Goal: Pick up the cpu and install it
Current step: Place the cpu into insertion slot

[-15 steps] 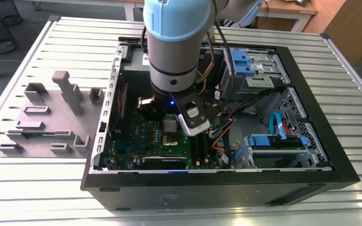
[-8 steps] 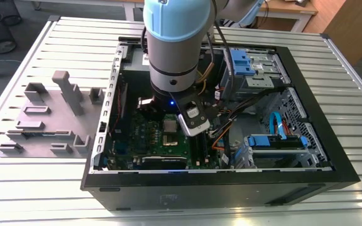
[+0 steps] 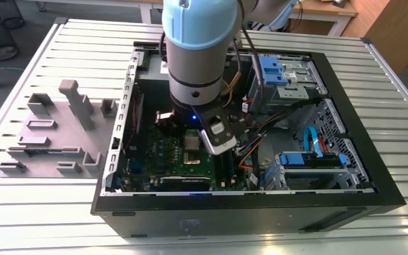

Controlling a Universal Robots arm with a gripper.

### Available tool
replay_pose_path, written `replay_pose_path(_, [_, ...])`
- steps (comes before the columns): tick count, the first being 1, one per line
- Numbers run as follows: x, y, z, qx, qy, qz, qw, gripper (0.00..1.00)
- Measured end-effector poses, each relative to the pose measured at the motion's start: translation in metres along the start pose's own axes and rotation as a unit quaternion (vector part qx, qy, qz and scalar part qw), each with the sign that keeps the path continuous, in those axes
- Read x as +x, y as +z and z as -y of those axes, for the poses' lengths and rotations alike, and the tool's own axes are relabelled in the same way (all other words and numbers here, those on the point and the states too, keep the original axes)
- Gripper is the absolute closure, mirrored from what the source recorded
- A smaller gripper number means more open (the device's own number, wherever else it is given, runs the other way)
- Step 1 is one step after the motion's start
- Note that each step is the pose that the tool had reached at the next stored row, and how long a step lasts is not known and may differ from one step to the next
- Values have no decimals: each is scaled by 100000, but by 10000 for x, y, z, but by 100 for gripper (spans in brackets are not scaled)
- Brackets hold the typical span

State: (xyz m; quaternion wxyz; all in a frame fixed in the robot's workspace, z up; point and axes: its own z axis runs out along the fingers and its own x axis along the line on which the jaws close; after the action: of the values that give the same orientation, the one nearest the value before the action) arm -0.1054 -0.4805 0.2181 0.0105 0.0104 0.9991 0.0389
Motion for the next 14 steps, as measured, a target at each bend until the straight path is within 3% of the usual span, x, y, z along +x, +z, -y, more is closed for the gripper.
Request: replay_pose_path(14, [-9, 96, 19, 28, -5, -29, 100000, 53])
